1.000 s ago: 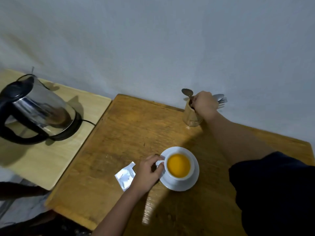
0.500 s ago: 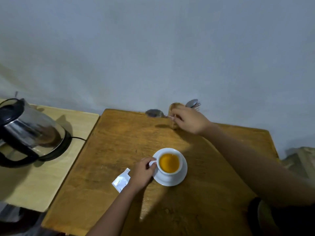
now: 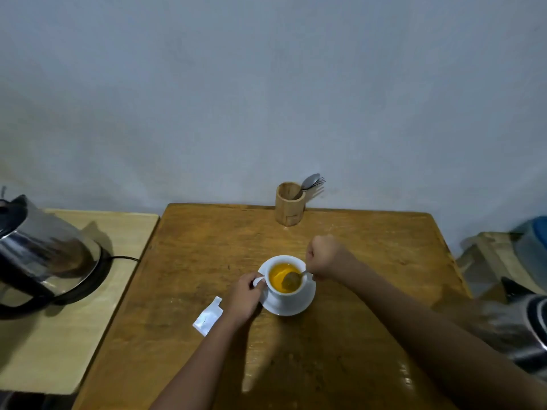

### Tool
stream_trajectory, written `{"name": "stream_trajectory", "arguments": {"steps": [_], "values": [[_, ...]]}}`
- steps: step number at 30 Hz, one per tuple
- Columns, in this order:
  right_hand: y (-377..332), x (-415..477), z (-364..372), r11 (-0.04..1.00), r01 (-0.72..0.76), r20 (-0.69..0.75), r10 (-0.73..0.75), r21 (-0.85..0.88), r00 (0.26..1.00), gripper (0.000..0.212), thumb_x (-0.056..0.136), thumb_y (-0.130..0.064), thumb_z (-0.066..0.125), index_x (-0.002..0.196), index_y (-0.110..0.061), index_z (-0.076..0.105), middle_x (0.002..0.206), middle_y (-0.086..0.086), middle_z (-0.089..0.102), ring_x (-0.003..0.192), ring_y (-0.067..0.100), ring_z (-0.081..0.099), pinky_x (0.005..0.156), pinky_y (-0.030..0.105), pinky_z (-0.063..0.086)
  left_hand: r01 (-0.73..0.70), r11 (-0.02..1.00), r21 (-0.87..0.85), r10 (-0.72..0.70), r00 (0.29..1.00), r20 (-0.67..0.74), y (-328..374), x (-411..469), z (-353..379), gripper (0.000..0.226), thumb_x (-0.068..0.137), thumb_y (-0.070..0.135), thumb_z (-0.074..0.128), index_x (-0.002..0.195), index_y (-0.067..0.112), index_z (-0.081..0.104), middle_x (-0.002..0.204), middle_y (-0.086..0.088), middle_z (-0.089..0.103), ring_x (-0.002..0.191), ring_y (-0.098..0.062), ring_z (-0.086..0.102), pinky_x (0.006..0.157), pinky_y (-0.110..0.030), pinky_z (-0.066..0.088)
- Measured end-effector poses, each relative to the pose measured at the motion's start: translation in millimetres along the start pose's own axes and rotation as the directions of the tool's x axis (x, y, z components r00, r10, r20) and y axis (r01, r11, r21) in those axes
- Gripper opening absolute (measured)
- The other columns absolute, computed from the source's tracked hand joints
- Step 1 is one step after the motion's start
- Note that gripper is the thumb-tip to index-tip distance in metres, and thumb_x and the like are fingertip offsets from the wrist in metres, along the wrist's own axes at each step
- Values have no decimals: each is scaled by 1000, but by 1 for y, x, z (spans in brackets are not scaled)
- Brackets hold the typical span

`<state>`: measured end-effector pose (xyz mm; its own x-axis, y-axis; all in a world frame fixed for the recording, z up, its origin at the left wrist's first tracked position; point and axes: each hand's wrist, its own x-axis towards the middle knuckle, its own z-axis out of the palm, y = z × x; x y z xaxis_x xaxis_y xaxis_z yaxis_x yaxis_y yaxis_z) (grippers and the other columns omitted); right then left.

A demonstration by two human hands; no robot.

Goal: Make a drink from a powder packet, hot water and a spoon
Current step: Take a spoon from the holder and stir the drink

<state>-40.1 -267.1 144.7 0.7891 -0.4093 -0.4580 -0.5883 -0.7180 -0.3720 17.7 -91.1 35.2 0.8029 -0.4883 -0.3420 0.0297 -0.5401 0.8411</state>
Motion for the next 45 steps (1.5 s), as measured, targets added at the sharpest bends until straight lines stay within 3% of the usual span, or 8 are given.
{"name": "stream_trajectory", "arguments": {"steps": [3,11,20,22,25,32,37,45], "values": [[5,-1,14,994,-18,-176,36,108,984,5,74,-7,67,76,-3,67,77,12,69,73,20,68,68,37,61,3,1000,-10,-3,1000,2,0,0,0,20,92,22,49,99,17,67,104,-6,67,95,-21,59,81,-36,47],[20,-7,38,867,133,-404,84,481,911,17,78,-2,62,66,11,64,62,18,69,47,3,60,42,12,45,18,1000,-2,-18,1000,-7,0,-1,1,22,92,24,49,103,17,66,105,-5,66,97,-22,59,87,-41,50],[8,-4,52,805,232,-426,28,545,904,25,86,-12,61,70,7,65,58,8,61,54,8,53,47,10,37,11,999,-33,-12,1000,-2,-1,1,2,20,92,22,49,102,16,65,105,-6,66,99,-23,60,87,-40,49],[4,-4,54,796,275,-414,-33,539,910,27,86,-15,62,71,6,67,68,18,69,59,11,59,55,20,43,9,999,-42,-9,1000,0,0,1,2,17,92,20,49,98,17,65,103,-7,66,97,-23,59,85,-39,48],[1,-5,54,806,290,-342,-116,516,932,24,87,-18,62,79,4,69,76,19,72,53,-3,60,53,8,45,0,999,-42,1,1000,12,-1,2,3,17,92,19,49,97,16,65,103,-9,66,97,-24,60,84,-38,46],[5,-6,37,898,341,-176,-301,279,937,22,88,-18,59,92,1,70,83,16,74,70,15,63,60,16,44,-20,1000,10,19,1000,24,-5,6,2,20,92,21,49,102,16,65,108,-9,66,101,-24,59,91,-43,48],[12,-2,22,915,376,-65,-371,147,926,20,90,-17,57,94,-2,69,87,15,73,63,7,57,56,11,41,-10,1000,27,9,1000,28,-8,7,2,21,92,27,49,104,20,65,110,-6,66,101,-22,59,93,-45,50],[8,5,18,895,444,-53,-442,37,895,24,92,-17,53,103,-2,68,105,15,70,95,24,63,82,36,52,-43,998,55,42,999,21,-6,7,1,16,92,25,49,96,23,64,106,-5,67,99,-23,60,90,-45,49]]}}
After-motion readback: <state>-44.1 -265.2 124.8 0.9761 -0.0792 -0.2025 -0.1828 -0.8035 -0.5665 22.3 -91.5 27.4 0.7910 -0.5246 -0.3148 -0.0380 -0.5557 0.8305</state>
